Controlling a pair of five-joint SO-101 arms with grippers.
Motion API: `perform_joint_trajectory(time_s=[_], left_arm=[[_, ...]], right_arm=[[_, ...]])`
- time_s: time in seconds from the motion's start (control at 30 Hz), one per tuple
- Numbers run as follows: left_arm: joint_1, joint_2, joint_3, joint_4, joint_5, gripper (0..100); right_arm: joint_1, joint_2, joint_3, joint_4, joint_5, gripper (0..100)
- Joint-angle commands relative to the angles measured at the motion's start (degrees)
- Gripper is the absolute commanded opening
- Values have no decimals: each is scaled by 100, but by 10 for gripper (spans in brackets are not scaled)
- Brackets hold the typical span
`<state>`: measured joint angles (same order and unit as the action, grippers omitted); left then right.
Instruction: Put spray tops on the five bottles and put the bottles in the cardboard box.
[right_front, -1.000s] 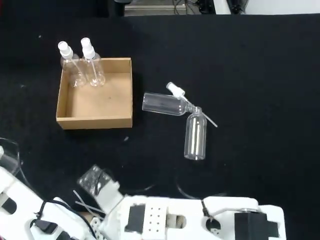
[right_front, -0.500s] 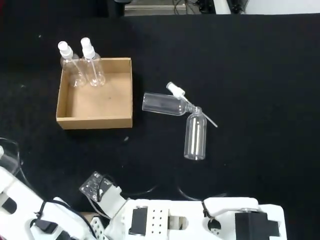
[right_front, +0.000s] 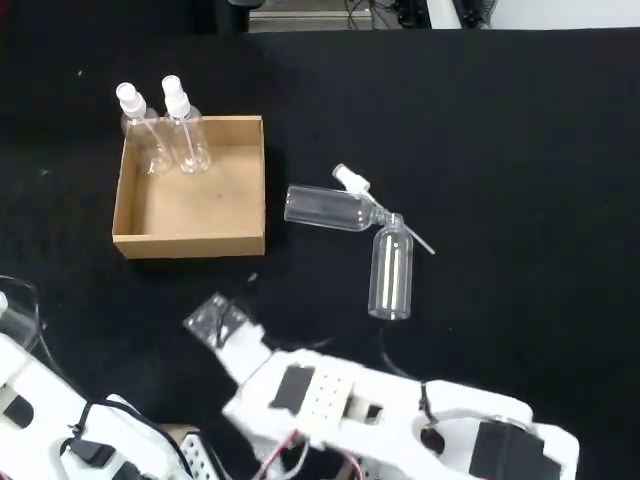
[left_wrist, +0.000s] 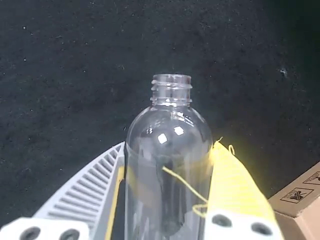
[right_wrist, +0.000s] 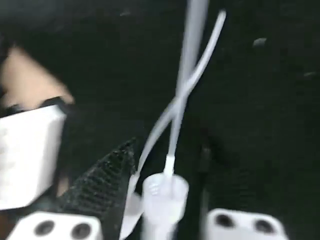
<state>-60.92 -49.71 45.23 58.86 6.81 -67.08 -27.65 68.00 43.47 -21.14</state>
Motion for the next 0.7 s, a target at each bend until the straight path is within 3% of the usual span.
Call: perform_joint_trajectory(time_s=[0.0, 0.2, 0.43, 0.67], left_arm=[[-48, -123, -154, -105, 53, 216], [-48, -123, -136, -114, 53, 216], [-22, -123, -119, -114, 53, 216], [-4, -132, -110, -88, 53, 216]], right_arm=[[782, -145, -154, 9, 932, 5], [1881, -154, -303, 0, 2330, 11], [2989, -110, -927, 0, 3130, 10], [3218, -110, -1244, 0, 4334, 11]])
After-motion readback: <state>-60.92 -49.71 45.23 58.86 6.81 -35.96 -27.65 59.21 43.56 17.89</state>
